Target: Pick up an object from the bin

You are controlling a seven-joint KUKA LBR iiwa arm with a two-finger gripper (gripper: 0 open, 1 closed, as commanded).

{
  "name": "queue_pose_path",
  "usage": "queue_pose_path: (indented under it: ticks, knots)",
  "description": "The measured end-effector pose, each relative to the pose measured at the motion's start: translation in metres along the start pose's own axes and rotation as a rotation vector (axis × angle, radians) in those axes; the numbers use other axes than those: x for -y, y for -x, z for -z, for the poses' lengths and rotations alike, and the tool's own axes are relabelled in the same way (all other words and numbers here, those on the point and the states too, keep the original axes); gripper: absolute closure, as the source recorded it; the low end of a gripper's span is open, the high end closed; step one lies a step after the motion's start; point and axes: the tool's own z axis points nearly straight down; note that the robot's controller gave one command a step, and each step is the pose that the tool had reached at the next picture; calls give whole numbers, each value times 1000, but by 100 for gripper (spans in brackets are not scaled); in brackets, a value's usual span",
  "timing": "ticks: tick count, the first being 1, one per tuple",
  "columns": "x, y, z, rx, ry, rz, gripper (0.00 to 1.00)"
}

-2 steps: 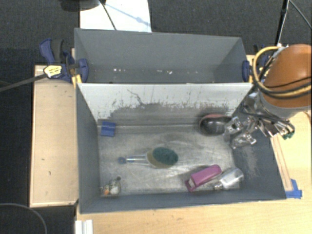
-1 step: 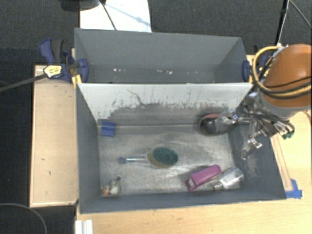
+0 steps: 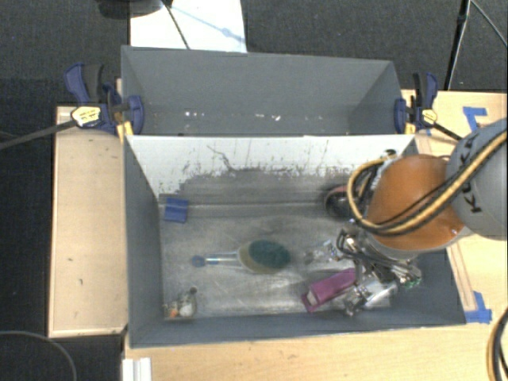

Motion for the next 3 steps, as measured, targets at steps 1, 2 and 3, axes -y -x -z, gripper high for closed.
queue_pose_path:
  ticks: [1,2,3]
  knots:
    - [4,1,4,6,-7,2,100]
    - [-6,11,93,12,-11,57,100]
    - [-7,4,160,11,-11,40,100]
